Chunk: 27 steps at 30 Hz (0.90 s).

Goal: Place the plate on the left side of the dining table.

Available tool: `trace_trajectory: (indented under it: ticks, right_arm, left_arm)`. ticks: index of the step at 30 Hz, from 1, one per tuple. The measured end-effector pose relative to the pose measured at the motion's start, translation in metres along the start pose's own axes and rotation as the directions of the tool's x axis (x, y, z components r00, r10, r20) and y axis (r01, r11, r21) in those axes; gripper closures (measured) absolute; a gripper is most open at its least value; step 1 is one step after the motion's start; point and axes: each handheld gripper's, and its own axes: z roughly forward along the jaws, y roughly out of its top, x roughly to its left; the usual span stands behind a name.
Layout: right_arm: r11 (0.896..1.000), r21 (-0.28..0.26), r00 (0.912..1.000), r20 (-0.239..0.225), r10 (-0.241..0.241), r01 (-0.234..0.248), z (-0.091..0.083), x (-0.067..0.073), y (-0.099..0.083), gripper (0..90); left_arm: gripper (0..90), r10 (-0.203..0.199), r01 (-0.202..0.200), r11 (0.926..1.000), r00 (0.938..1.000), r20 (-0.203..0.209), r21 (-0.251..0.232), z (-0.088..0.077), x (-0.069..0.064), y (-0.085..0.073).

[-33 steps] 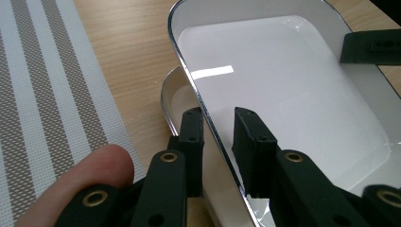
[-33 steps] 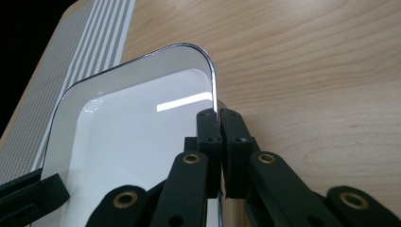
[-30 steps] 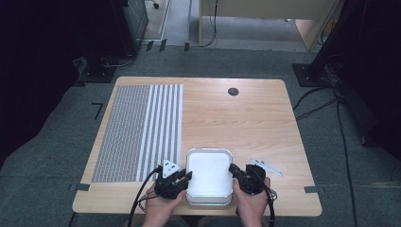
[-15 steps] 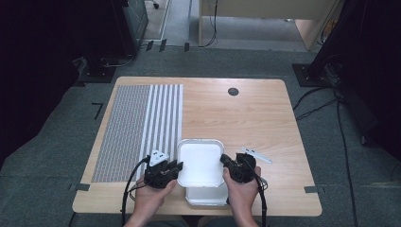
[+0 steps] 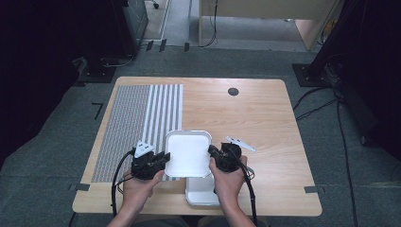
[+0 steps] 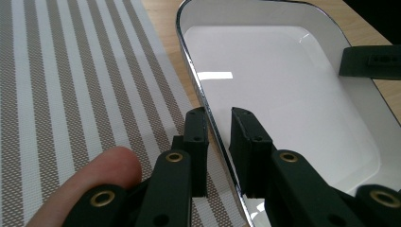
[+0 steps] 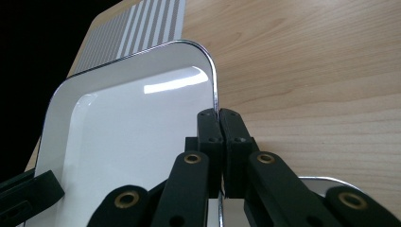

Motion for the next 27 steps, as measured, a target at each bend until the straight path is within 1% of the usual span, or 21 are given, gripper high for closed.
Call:
trace_trajectory:
  ticks: [7,10,13,16,17,19,24,26,27]
  right_arm:
    - [1.000,0.009,1.0000,-0.006,-0.007,0.007,0.011,0.014,0.006,89.2]
    - [1.000,0.006,0.9998,-0.008,-0.019,0.019,0.016,0.021,0.009,89.3]
    - [1.000,0.007,0.9997,-0.014,-0.019,0.019,0.022,0.028,0.012,89.3]
    - [1.000,0.024,0.9994,-0.032,-0.012,0.013,0.029,0.034,0.014,89.3]
    - [1.000,0.029,0.9994,-0.032,-0.012,0.013,0.031,0.036,0.015,89.3]
    - [0.999,0.028,0.9993,-0.031,-0.022,0.023,0.036,0.041,0.016,89.4]
    - [0.998,0.038,0.9987,-0.025,-0.044,0.045,0.048,0.056,0.019,89.3]
    - [0.998,0.041,0.9985,-0.025,-0.049,0.050,0.053,0.063,0.021,89.2]
    - [0.998,0.046,0.9986,-0.027,-0.045,0.046,0.056,0.066,0.021,89.1]
  left_arm:
    - [77.4,-0.010,0.010,0.9999,0.9995,-0.029,-0.010,-0.003,0.012,0.007]
    - [78.0,-0.016,0.015,0.9997,0.9992,-0.037,-0.021,-0.005,0.019,0.010]
    - [79.6,-0.017,0.015,0.9994,0.9984,-0.055,-0.030,-0.007,0.027,0.013]
    - [80.7,-0.016,0.012,0.9990,0.9967,-0.080,-0.044,-0.009,0.033,0.015]
    - [80.9,-0.017,0.014,0.9989,0.9965,-0.082,-0.044,-0.010,0.035,0.016]
    - [80.8,-0.009,0.005,0.9989,0.9948,-0.102,-0.046,-0.009,0.040,0.018]
    - [81.3,-0.029,0.024,0.9990,0.9907,-0.133,-0.038,-0.006,0.057,0.022]
    - [81.4,-0.034,0.029,0.9989,0.9891,-0.144,-0.036,-0.006,0.063,0.024]
    - [81.5,-0.043,0.038,0.9985,0.9878,-0.150,-0.040,-0.006,0.066,0.025]
